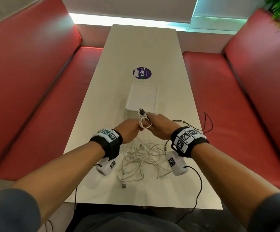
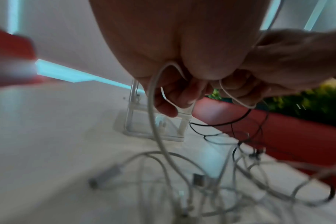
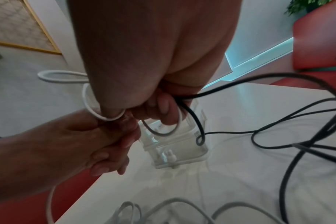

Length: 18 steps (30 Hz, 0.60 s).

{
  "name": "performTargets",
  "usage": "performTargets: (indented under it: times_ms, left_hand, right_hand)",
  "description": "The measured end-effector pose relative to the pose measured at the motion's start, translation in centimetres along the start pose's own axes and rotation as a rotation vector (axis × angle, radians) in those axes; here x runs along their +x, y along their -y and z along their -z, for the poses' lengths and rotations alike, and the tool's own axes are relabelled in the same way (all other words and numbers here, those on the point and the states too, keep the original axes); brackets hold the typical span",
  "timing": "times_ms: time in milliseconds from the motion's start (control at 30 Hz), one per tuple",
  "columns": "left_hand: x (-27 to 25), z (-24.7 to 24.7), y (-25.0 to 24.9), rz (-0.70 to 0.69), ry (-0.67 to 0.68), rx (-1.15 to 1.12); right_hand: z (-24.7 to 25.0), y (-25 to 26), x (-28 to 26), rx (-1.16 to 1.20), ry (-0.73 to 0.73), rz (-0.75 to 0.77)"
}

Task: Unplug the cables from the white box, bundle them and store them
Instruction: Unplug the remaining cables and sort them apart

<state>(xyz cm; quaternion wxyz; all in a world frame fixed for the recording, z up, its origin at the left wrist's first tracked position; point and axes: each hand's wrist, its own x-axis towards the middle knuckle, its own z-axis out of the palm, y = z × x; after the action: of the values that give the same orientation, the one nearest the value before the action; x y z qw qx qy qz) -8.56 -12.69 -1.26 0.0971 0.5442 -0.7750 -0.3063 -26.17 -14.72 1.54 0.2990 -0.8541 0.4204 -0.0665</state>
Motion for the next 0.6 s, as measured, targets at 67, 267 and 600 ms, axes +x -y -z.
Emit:
performTargets:
  times_ms: [67, 267, 600]
  left_hand:
    - [-0.1, 0.4, -0.2, -0.017, 0.038, 0.035]
    - [-0.1, 0.3, 0.3, -0.061, 0.206, 0.166]
    - [-1.5, -0.5, 3.1, 0.12, 0.149, 0.06]
  right_hand:
    - [0.1, -0.2, -0.3, -0.029, 0.02, -0.017]
    - [0.1, -0.6, -0.1, -0.279, 0.144, 0.03]
    - [4.7, -1.4, -1.2, -0.215, -0.056, -0.218]
